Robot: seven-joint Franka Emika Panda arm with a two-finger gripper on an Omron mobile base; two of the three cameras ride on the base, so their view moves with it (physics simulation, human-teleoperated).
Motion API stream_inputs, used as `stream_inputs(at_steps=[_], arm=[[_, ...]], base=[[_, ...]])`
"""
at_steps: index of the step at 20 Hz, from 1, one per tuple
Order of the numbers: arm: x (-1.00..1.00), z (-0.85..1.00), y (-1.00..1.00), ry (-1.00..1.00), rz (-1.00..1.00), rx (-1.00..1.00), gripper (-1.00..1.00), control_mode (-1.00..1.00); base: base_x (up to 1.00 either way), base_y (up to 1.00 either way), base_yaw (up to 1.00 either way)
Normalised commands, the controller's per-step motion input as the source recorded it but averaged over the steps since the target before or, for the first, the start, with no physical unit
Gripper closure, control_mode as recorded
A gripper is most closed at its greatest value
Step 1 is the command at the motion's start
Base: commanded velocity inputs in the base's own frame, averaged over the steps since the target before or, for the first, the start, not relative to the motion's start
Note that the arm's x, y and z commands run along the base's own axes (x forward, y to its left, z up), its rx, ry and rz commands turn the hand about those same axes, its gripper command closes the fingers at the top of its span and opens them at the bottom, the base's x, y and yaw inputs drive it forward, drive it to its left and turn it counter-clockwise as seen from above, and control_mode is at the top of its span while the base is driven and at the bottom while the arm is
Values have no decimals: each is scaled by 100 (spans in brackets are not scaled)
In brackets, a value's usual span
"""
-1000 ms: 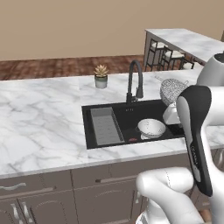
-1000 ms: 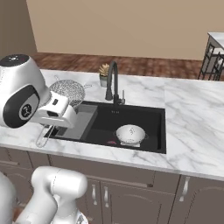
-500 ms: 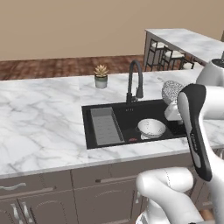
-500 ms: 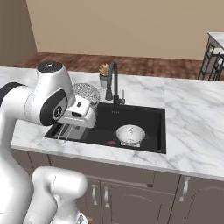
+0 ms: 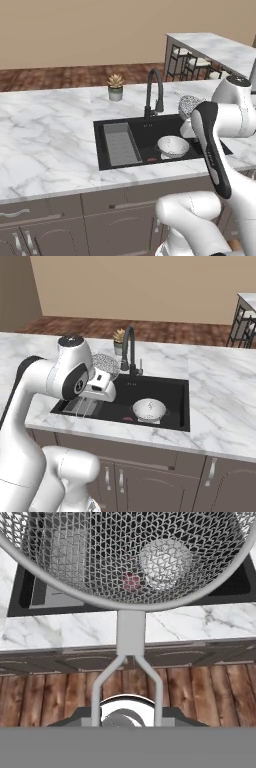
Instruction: Pick the strainer and bowl and place them in the sink. Then turn on the water.
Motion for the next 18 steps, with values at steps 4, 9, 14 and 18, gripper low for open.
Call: stream_inputs(at_steps=[4,9,14,18], arm=[[40,-34,-13,-1,0,0,100,-100],[31,-38,-14,-3,0,0,100,-100],[26,-37,-19,-4,0,0,100,-100],[31,-28,-19,-2,0,0,100,-100]], base=[[0,0,0],[0,0,0],[0,0,0],[0,0,0]])
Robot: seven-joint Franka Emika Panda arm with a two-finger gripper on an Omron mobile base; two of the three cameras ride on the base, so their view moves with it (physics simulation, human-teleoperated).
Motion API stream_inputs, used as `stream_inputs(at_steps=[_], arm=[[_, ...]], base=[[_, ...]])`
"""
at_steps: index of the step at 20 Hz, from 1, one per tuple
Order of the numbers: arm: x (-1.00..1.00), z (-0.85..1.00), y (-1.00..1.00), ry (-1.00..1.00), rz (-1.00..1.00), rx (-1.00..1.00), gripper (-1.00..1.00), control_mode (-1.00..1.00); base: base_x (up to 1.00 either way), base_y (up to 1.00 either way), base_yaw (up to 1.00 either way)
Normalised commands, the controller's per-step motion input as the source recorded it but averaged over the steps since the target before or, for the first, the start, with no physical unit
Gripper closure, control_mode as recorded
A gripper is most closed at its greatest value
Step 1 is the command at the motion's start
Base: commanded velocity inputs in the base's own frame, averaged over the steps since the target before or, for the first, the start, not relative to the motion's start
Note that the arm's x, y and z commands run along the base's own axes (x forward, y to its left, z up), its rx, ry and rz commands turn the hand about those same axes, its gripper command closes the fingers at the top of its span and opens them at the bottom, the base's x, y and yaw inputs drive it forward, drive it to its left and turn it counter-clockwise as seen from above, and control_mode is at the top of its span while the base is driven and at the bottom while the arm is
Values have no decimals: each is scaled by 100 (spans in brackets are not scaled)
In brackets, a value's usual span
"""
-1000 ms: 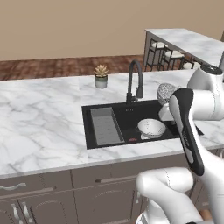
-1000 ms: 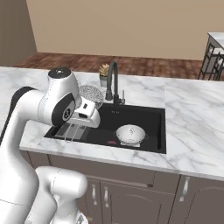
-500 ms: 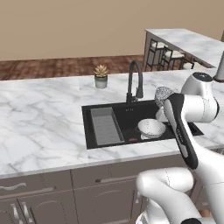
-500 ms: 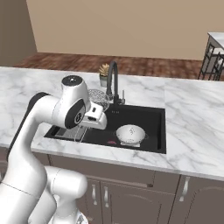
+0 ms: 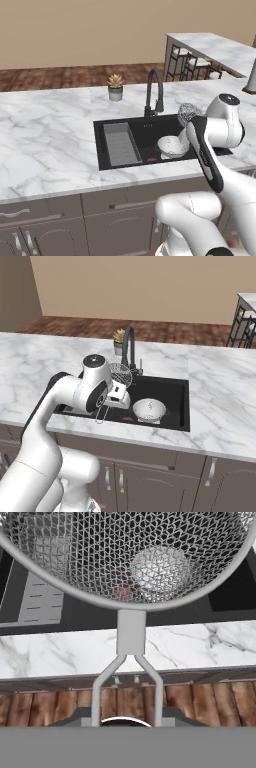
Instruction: Pick the strainer and bowl and place them in the sink. Then turn on the water.
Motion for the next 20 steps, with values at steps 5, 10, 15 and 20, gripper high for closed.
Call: stream_inputs(at_steps=[5,10,15,20], arm=[[34,-25,-18,-2,0,0,100,-100],[34,-18,-11,0,0,0,100,-100],[40,-19,-2,0,0,0,100,-100],[35,-31,-9,0,0,0,100,-100]], base=[[0,0,0],[0,0,0],[0,0,0],[0,0,0]])
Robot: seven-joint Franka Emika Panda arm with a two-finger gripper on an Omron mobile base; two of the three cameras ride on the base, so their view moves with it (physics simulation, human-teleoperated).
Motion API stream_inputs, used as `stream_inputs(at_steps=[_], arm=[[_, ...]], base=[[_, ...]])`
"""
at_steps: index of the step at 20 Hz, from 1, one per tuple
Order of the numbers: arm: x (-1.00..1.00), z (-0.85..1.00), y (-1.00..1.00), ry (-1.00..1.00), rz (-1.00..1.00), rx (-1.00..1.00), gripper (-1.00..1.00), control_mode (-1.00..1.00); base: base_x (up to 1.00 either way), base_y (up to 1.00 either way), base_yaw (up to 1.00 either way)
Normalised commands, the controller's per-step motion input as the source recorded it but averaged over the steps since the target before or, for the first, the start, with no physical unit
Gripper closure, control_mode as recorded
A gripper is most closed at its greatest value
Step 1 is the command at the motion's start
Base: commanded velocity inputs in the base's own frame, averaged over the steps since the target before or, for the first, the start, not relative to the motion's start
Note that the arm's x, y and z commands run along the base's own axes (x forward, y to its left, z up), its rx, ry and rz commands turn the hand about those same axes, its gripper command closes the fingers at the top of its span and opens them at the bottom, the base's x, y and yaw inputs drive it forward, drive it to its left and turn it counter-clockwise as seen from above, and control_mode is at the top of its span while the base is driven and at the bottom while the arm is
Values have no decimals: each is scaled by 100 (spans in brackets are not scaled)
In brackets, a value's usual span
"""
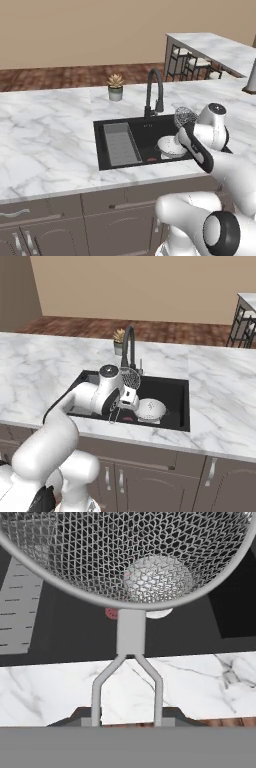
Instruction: Pick the strainer and bowl and place them in the sink. Then turn on the water.
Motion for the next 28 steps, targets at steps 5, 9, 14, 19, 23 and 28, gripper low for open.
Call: stream_inputs(at_steps=[5,9,14,19,23,28], arm=[[36,-30,-10,0,0,0,100,-100],[44,-16,-5,0,0,0,100,-100],[40,-17,-2,0,0,0,100,-100],[34,-24,-2,0,0,0,100,-100],[25,-27,-3,0,0,0,100,-100],[27,-26,-3,0,0,0,100,-100]], base=[[0,0,0],[0,0,0],[0,0,0],[0,0,0],[0,0,0],[0,0,0]])
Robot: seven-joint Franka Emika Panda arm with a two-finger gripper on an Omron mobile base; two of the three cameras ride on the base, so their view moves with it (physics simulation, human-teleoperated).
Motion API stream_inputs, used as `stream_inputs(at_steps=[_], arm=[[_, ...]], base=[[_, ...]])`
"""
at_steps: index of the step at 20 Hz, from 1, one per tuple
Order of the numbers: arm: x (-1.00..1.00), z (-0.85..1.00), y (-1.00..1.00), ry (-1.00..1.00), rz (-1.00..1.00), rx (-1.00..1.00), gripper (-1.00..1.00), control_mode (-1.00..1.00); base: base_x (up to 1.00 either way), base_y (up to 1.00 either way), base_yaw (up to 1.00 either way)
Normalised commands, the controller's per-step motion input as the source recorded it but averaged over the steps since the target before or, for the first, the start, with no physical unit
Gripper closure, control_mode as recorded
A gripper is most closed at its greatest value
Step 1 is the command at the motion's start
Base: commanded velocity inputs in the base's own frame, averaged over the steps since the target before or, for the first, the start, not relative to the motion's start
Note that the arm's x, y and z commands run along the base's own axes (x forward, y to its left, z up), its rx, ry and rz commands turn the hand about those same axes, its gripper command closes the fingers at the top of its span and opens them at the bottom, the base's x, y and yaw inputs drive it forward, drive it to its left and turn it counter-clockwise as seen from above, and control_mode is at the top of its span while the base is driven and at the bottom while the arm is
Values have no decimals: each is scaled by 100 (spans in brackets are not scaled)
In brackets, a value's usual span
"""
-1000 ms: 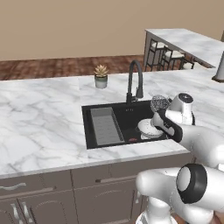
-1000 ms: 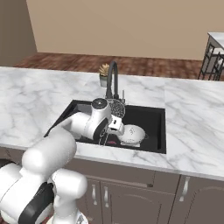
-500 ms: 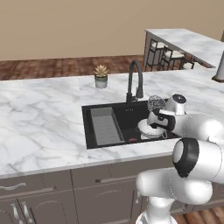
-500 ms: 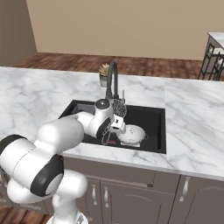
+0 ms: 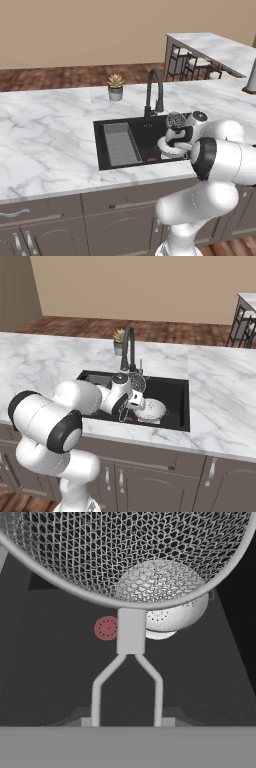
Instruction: Pick the strainer and bowl and place them in the sink. Then turn on the water.
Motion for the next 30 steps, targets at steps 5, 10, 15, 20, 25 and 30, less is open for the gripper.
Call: stream_inputs(at_steps=[5,10,15,20,25,30], arm=[[27,-27,-5,0,0,0,100,-100],[36,-15,-6,0,0,0,100,-100],[33,-24,-8,0,0,0,100,-100],[26,-26,-10,0,0,0,100,-100],[16,-16,-2,0,0,0,100,-100],[8,-7,0,0,0,0,100,-100]], base=[[0,0,0],[0,0,0],[0,0,0],[0,0,0],[0,0,0],[0,0,0]])
